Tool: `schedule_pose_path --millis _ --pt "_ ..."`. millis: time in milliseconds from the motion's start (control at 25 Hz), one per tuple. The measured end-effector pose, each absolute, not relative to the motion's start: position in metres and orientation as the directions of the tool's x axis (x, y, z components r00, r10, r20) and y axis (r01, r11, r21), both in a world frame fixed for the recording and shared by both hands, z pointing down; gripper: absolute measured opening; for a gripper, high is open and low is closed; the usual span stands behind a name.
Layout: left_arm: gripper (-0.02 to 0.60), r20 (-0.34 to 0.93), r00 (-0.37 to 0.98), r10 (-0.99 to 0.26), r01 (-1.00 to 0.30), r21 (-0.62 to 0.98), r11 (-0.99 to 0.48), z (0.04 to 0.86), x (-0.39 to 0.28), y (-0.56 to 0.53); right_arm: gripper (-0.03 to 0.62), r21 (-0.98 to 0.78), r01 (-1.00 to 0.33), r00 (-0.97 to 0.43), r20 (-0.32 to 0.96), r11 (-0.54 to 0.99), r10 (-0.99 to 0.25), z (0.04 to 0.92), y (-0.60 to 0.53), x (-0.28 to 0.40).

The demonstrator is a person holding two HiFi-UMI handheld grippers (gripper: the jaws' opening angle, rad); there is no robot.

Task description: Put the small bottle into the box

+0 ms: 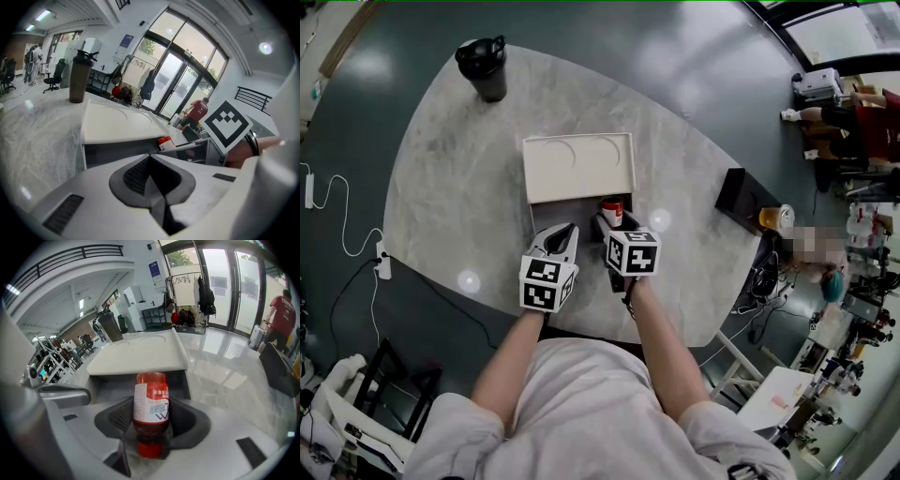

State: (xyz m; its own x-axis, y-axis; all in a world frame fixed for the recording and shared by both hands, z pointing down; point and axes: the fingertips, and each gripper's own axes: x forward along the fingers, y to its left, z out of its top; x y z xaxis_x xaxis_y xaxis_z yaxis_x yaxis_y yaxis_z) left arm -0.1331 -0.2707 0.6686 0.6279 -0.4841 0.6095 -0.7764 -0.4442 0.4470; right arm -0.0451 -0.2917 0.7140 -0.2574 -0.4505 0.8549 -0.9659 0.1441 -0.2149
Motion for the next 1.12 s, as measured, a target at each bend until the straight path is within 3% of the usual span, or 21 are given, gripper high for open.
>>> schedule_pose_path --millis 760,1120 --pt "0.021 0.630 0.619 -0.470 -0.783 0.446 -0.433 0.674 -0.132 -0.252 0.233 -0.159 -0.971 -0.220 0.889 0.181 -0.401 0.723 -0.290 -0.049" --pt "0.021 0.642 0.603 -0.473 -0.794 0.426 -0.434 0.675 -0.127 -0.237 0.235 -0.219 -0.956 -0.281 0.876 0.195 -0.392 0.720 -0.288 -0.053"
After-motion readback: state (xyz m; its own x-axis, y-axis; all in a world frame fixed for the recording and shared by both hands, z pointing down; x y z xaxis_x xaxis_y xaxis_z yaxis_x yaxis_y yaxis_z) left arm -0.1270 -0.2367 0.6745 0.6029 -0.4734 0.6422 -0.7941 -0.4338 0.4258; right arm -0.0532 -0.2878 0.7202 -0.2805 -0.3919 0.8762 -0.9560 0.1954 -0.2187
